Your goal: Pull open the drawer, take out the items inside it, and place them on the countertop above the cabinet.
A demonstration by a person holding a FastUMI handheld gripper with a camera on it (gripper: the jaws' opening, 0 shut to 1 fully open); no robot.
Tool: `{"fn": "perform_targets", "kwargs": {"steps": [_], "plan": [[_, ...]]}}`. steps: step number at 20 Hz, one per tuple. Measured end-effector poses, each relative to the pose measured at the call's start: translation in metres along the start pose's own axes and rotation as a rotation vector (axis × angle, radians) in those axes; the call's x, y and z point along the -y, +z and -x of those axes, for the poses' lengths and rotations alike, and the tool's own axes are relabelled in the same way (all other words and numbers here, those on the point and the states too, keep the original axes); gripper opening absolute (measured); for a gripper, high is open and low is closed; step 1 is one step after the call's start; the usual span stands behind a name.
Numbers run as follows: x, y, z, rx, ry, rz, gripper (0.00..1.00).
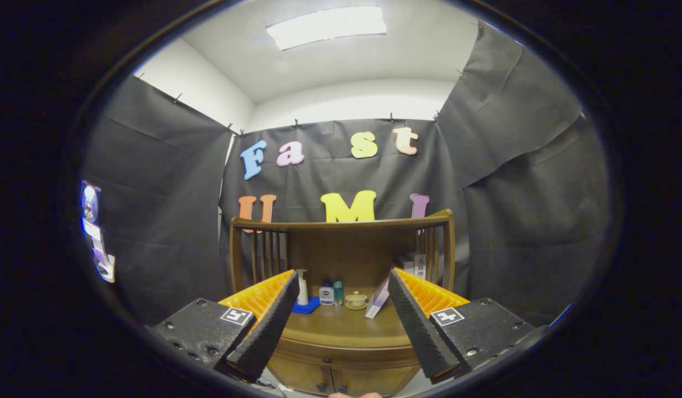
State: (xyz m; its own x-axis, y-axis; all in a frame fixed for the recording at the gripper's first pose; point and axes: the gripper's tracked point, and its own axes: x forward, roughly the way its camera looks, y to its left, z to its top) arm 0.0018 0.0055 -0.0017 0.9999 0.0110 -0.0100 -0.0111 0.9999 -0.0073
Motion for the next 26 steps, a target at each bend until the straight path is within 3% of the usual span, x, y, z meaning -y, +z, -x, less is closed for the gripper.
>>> {"fn": "perform_targets", "kwargs": {"steps": [14,23,26], "plan": [[-0.019,-0.056,-0.032,-0.040,0.024,-0.058,1.00],[-0.045,-0.175,-0.068,-0.204,0.055,-0.105,1.00],[-0.046,-0.221,-0.080,-0.260,0.032,-0.096,1.00]]}}
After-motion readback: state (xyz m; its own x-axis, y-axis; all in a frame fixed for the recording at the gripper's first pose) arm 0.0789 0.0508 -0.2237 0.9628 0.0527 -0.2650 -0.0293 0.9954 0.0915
